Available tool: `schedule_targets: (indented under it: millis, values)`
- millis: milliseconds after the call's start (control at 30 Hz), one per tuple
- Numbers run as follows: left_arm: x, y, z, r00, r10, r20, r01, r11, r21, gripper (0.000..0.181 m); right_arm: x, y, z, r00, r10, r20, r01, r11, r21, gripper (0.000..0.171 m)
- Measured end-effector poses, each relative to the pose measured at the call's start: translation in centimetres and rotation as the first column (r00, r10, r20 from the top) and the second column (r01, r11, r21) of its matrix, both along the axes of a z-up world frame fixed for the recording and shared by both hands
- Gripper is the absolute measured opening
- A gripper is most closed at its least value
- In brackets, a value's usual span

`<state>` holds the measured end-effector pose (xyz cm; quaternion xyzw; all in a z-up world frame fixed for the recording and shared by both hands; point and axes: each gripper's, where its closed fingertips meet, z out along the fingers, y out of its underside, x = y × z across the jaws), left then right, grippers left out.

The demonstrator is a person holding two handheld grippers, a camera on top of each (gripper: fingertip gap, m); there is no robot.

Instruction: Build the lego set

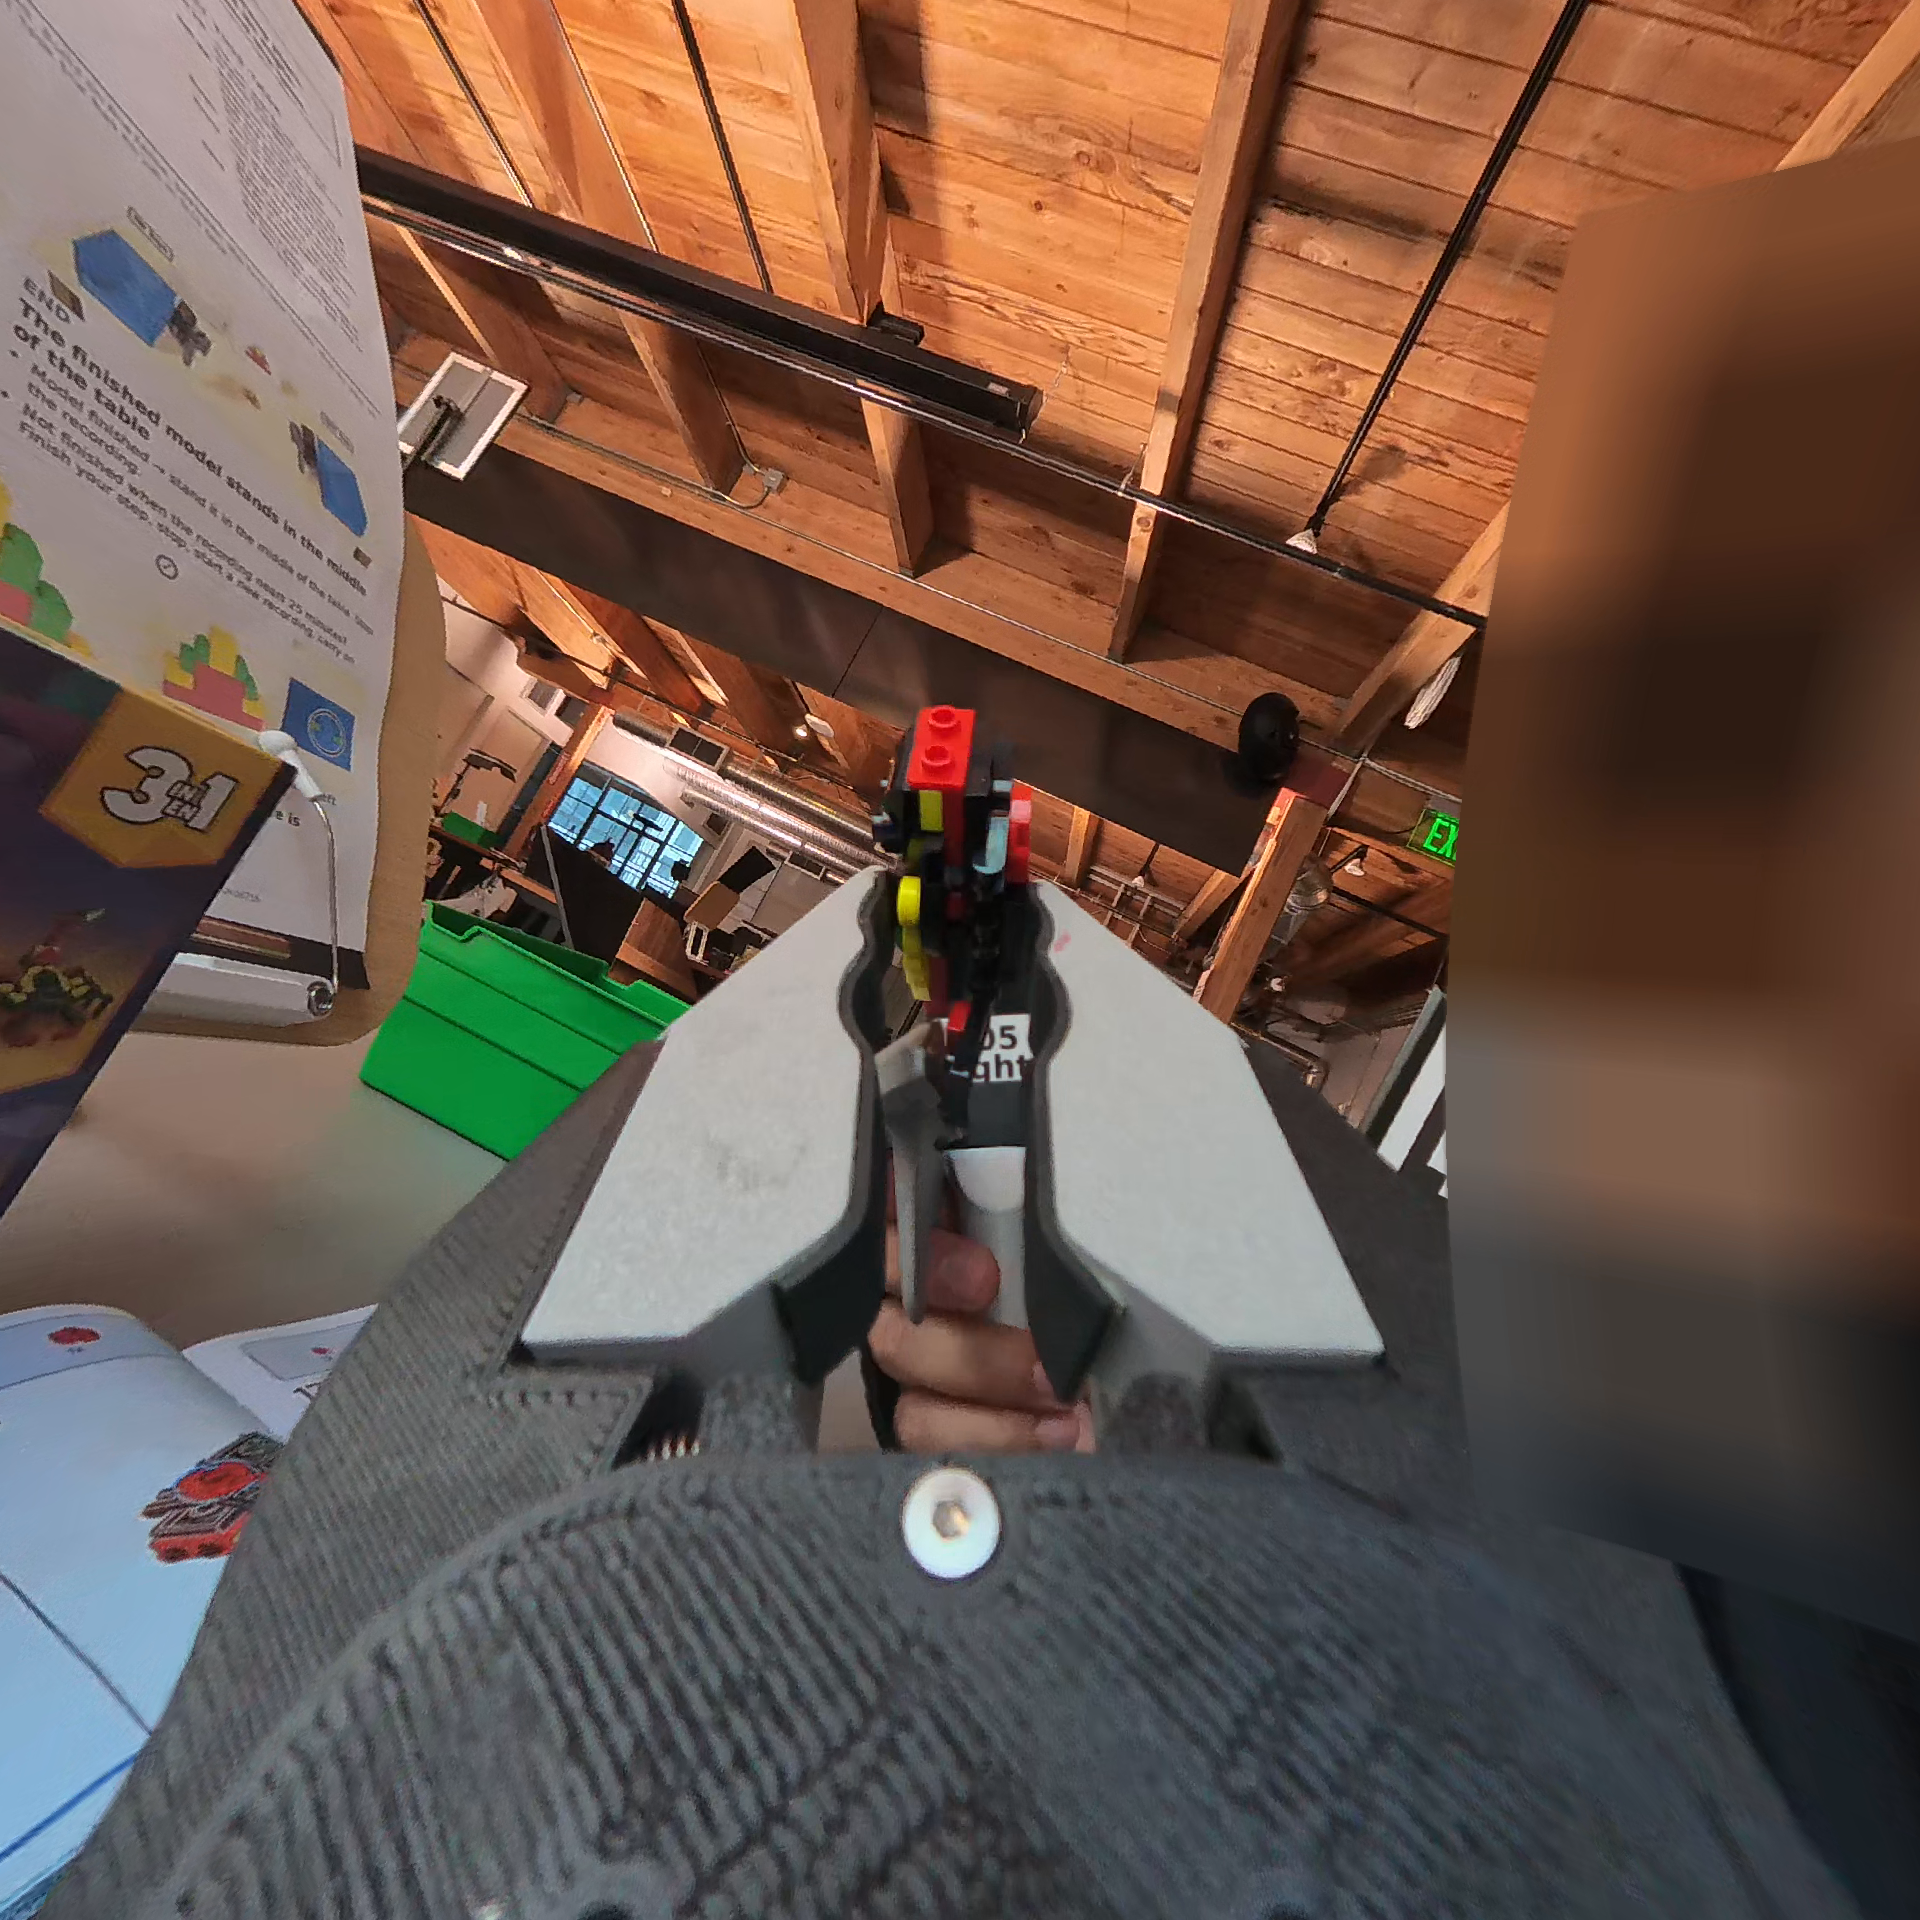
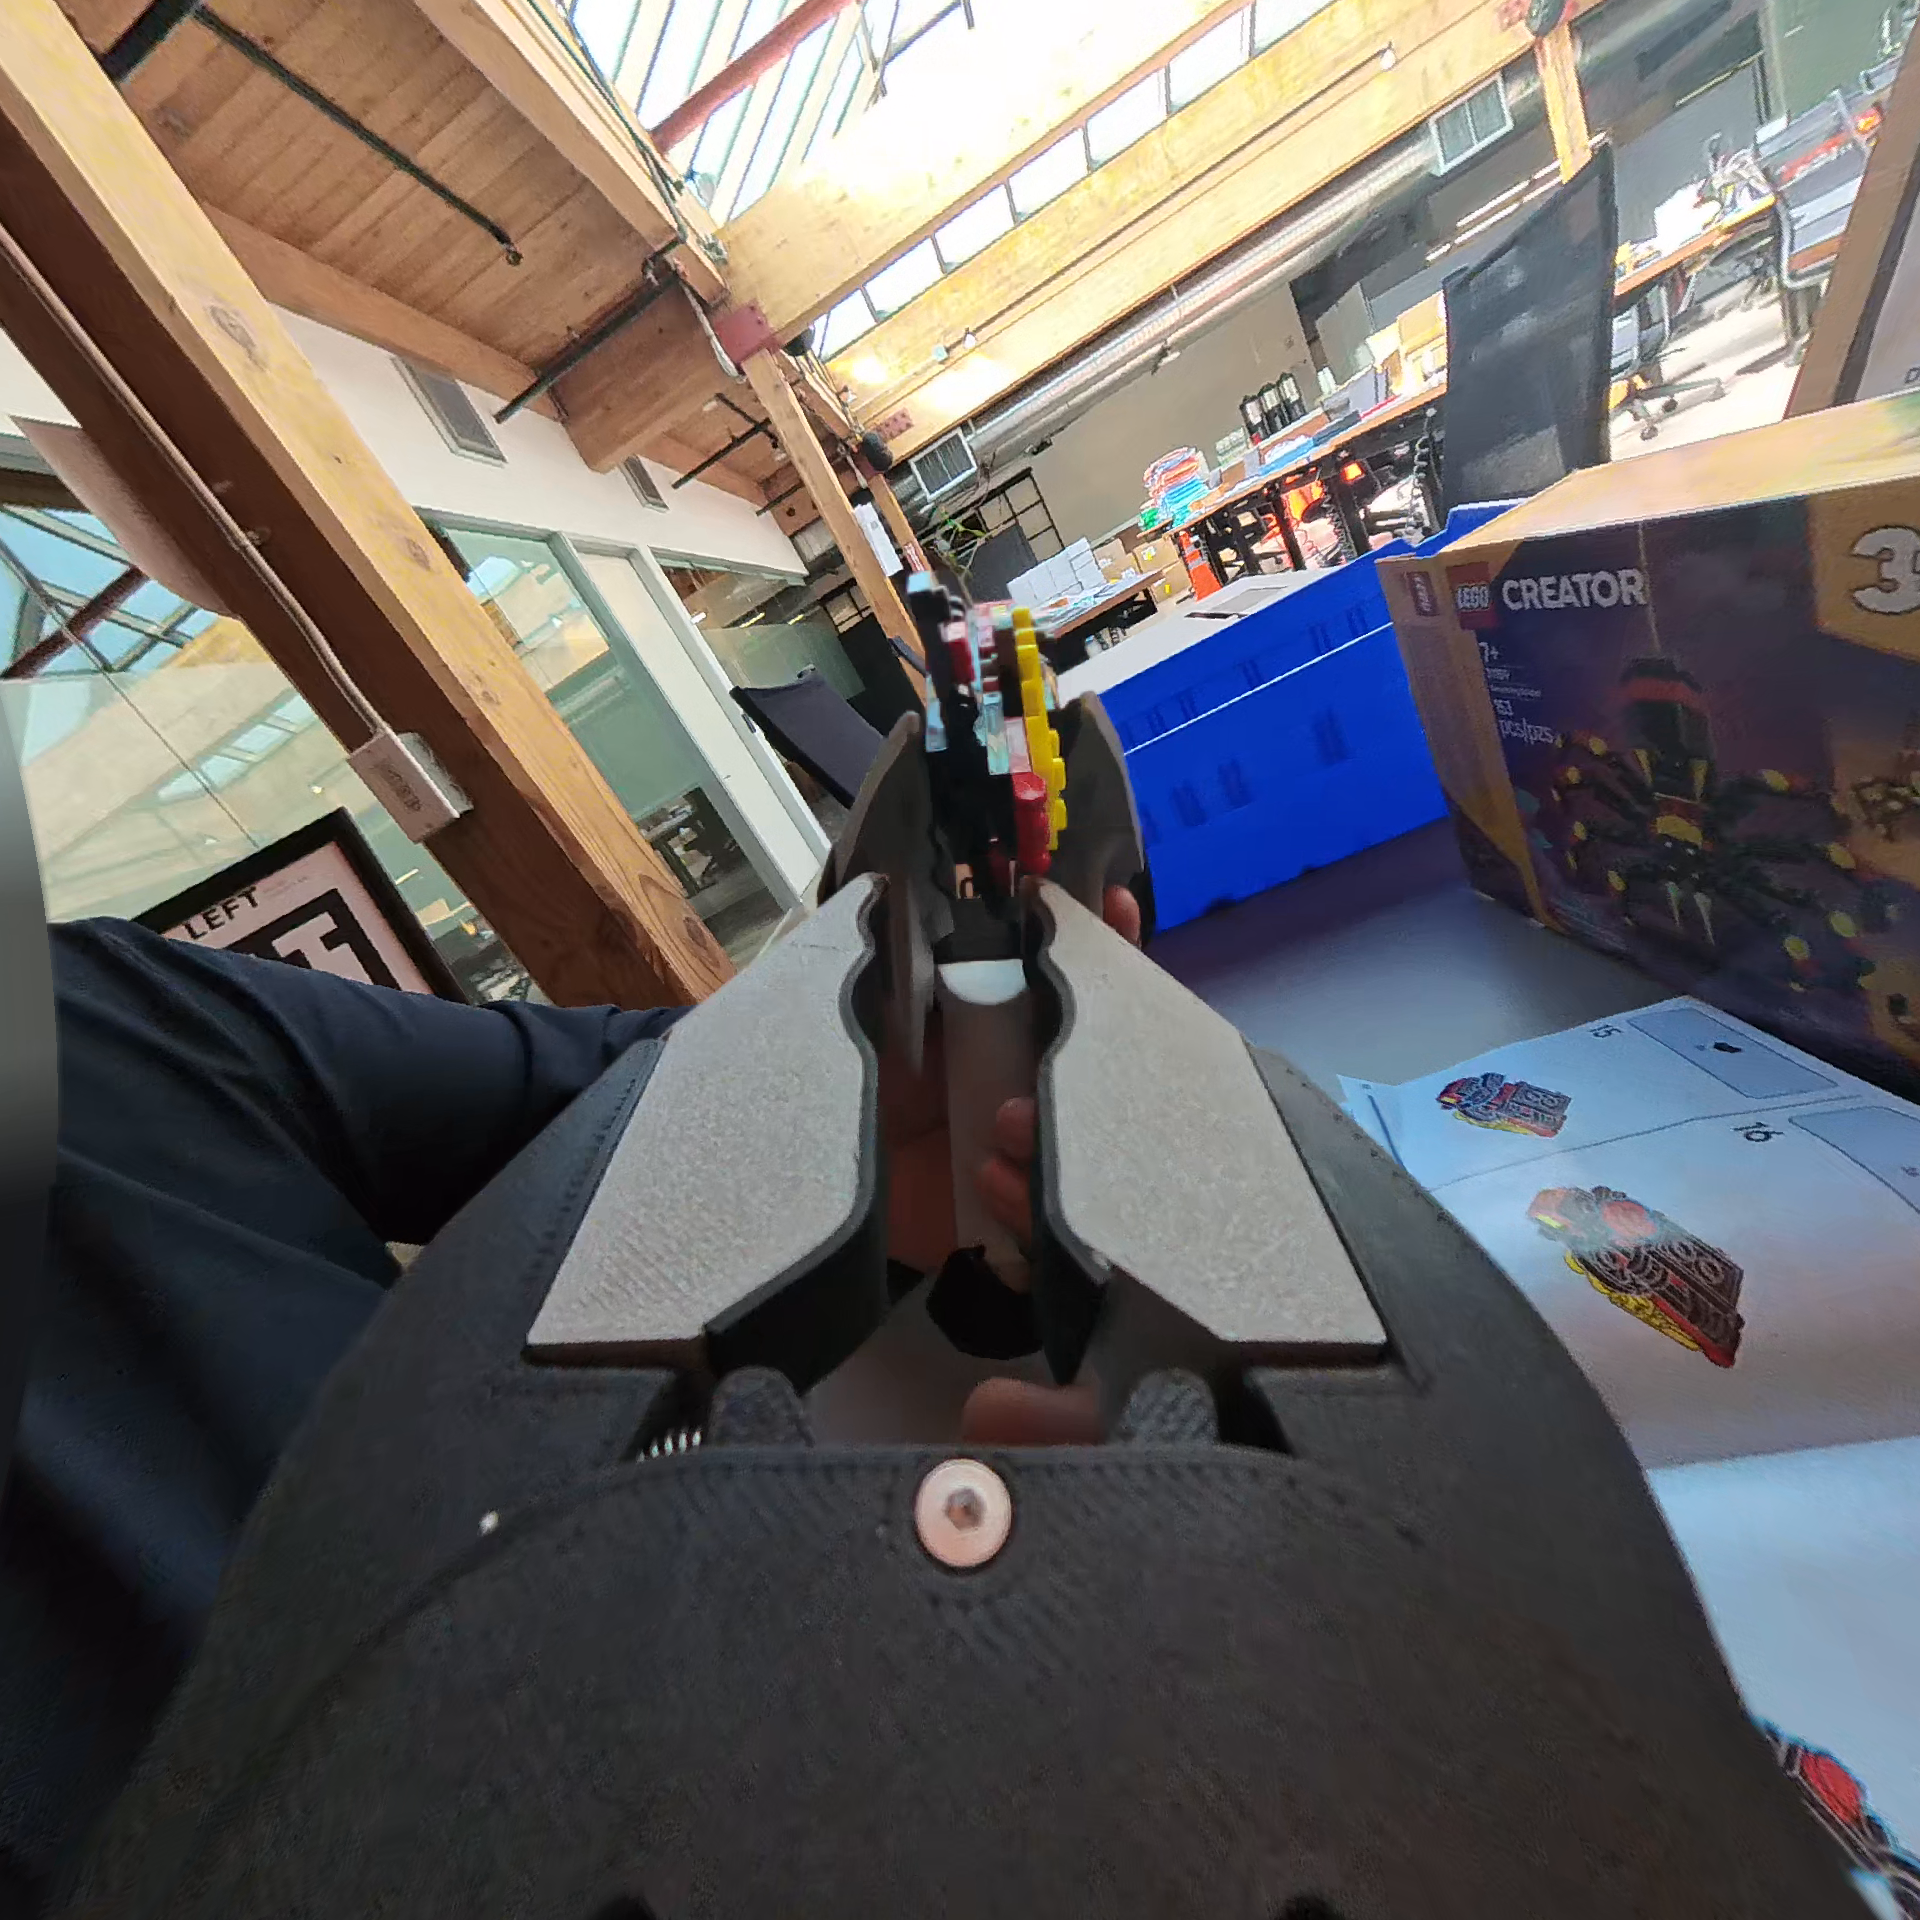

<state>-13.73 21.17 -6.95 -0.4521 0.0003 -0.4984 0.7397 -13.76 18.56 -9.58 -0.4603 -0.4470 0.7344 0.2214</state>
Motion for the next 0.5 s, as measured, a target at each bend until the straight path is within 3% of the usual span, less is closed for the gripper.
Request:
schedule_targets:
  millis: [67,167,500]
  values:
    - [0.3,-0.1,0.0,1.000,-0.005,-0.004,0.005,1.000,0.003,0.022,-0.2,-0.1,-0.1,1.000,0.002,0.001,-0.002,1.000,-0.005,0.020]
    - [0.5,-0.2,0.0,1.000,-0.001,-0.014,0.001,1.000,0.006,0.021,-0.5,-0.1,-0.3,1.000,-0.007,0.007,0.007,1.000,0.015,0.005]
    - [1.1,-0.9,0.6,0.989,0.052,-0.135,-0.040,0.995,0.089,0.021,0.1,-1.1,0.3,0.992,0.129,0.009,-0.127,0.982,-0.138,0.003]
